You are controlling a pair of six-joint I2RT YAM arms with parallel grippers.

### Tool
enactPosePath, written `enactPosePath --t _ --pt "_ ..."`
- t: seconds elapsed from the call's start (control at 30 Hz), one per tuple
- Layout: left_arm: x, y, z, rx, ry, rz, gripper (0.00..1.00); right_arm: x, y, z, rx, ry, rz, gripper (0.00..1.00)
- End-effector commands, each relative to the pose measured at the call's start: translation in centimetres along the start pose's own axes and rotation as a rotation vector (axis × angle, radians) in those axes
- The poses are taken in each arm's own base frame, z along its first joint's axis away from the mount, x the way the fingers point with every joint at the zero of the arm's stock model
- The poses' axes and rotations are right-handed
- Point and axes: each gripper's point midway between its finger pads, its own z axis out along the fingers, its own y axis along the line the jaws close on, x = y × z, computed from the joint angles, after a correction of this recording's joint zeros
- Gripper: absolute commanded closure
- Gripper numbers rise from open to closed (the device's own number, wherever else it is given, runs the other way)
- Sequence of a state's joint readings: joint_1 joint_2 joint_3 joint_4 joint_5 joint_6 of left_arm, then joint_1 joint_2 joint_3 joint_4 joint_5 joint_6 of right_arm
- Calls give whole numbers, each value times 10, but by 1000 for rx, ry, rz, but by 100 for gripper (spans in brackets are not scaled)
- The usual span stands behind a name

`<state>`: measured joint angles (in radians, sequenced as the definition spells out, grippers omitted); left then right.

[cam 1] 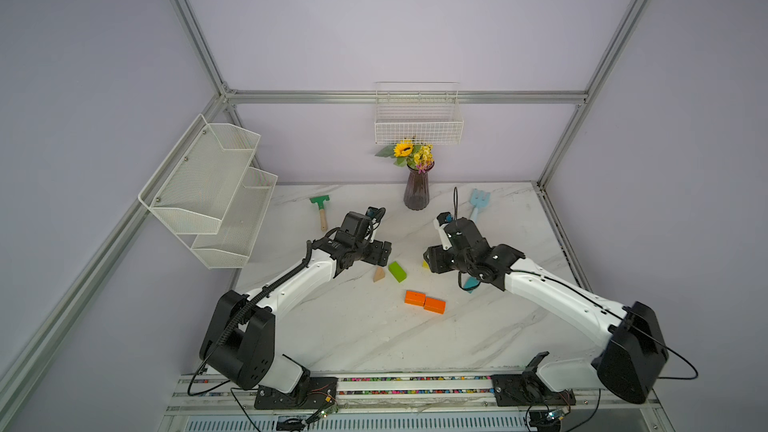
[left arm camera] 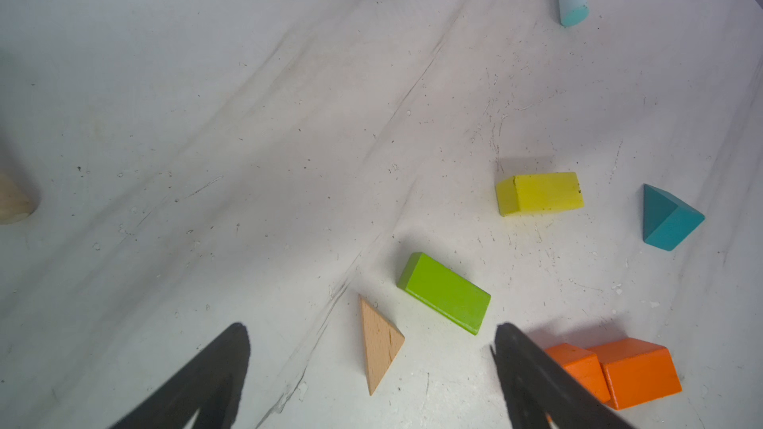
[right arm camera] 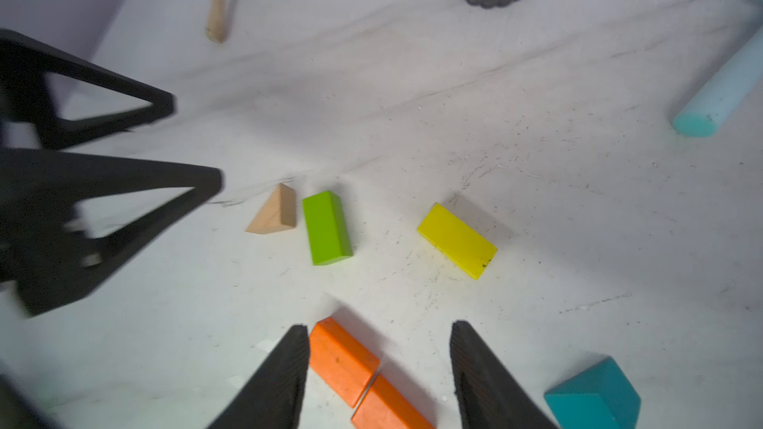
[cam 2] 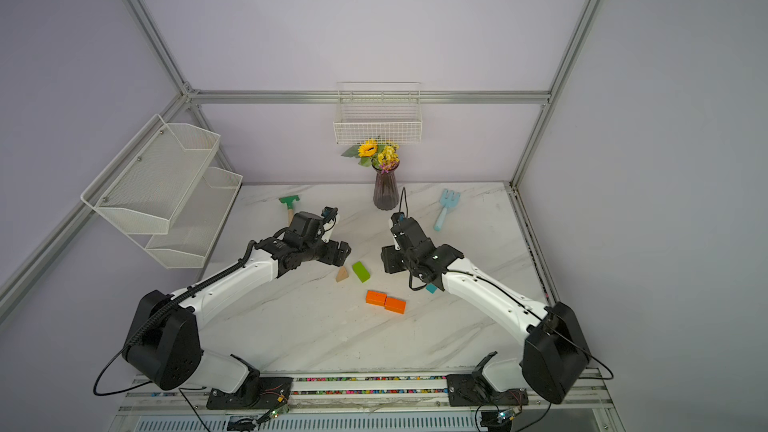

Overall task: Assemble a piece of candy with building blocks
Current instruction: Adjust the building block at the center of the board, then pick up the building block from the center of the board.

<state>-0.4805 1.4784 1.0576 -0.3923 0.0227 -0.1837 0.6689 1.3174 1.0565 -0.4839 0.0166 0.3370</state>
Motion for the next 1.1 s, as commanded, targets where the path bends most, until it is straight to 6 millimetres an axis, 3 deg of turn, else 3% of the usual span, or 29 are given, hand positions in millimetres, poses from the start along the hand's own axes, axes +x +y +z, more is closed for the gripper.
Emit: enactPosePath --t 0.0,0.07,0.2,0.4,0.5,0.67,0.9,1.07 --pt "-13 -1 -15 -5 -48 -13 6 66 -2 2 -47 221 -50 38" --pt "-16 0 -20 -14 -57 -16 6 95 -7 6 -41 312 -50 37" --pt "-29 0 -40 -17 -120 -22 5 109 15 11 -118 326 -108 37" --pt "-44 3 -66 -4 -225 -47 2 120 8 28 -59 419 -156 38" --pt "-44 10 -73 -4 -259 -86 1 139 4 39 -19 513 -192 38" --pt "-36 19 -73 1 -265 -125 1 173 -20 57 144 668 -281 43" --pt "-29 26 -70 -6 -250 -138 1 159 -25 60 199 615 -296 46" --pt "-29 28 -69 -5 -250 -144 1 135 -30 60 270 549 -306 75"
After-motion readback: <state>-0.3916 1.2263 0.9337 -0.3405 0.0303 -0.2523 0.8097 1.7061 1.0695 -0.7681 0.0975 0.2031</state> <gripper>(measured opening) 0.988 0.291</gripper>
